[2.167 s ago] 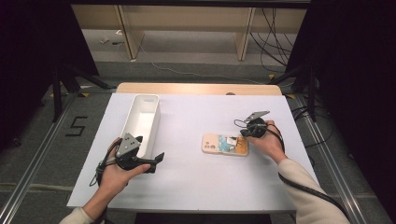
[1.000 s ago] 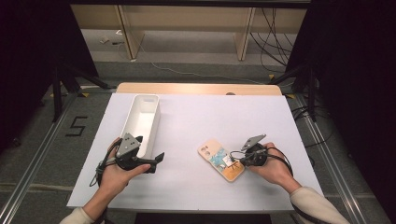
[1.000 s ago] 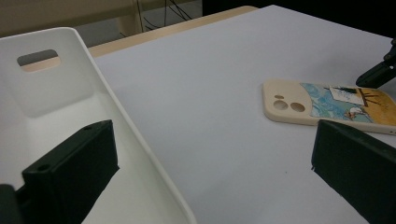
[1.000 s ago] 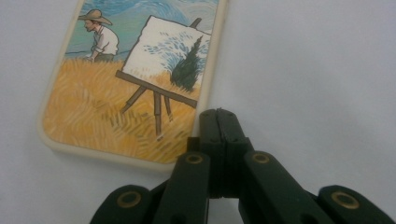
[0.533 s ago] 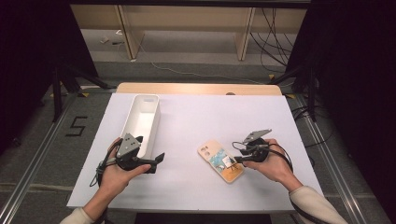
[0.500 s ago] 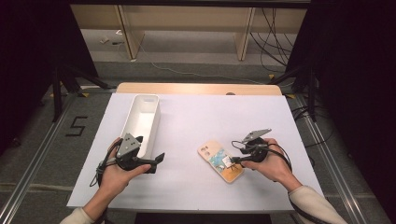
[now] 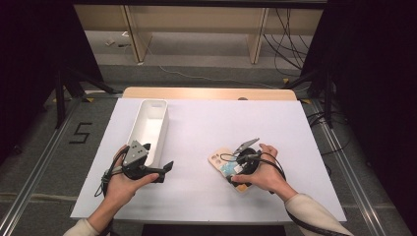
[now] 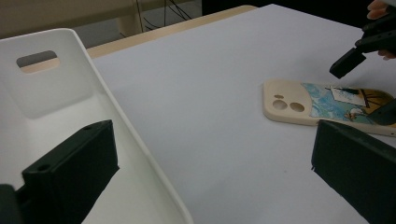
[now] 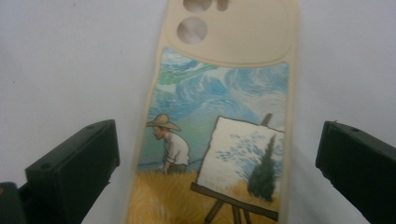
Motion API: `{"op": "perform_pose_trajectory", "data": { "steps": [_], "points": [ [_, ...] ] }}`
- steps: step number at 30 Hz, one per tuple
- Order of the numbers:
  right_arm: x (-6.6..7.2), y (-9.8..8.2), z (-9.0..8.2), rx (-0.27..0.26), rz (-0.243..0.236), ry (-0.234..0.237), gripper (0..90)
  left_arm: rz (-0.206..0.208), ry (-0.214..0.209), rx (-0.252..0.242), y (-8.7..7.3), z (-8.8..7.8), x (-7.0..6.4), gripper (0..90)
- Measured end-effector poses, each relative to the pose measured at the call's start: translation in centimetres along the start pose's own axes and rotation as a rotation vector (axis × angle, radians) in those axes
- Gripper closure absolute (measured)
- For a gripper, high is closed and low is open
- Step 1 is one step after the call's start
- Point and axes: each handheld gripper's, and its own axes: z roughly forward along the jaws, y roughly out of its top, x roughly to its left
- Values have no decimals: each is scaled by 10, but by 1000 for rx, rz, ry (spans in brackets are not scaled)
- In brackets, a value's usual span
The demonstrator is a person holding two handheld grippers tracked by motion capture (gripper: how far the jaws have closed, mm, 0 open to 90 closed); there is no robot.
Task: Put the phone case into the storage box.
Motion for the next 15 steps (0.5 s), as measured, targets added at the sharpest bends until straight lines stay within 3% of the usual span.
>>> {"op": "perform_pose_trajectory", "data": {
  "steps": [15],
  "points": [
    [1,12,14,46,-27,-29,4,0,-1,2,0,0,0,0]
  ]
}}
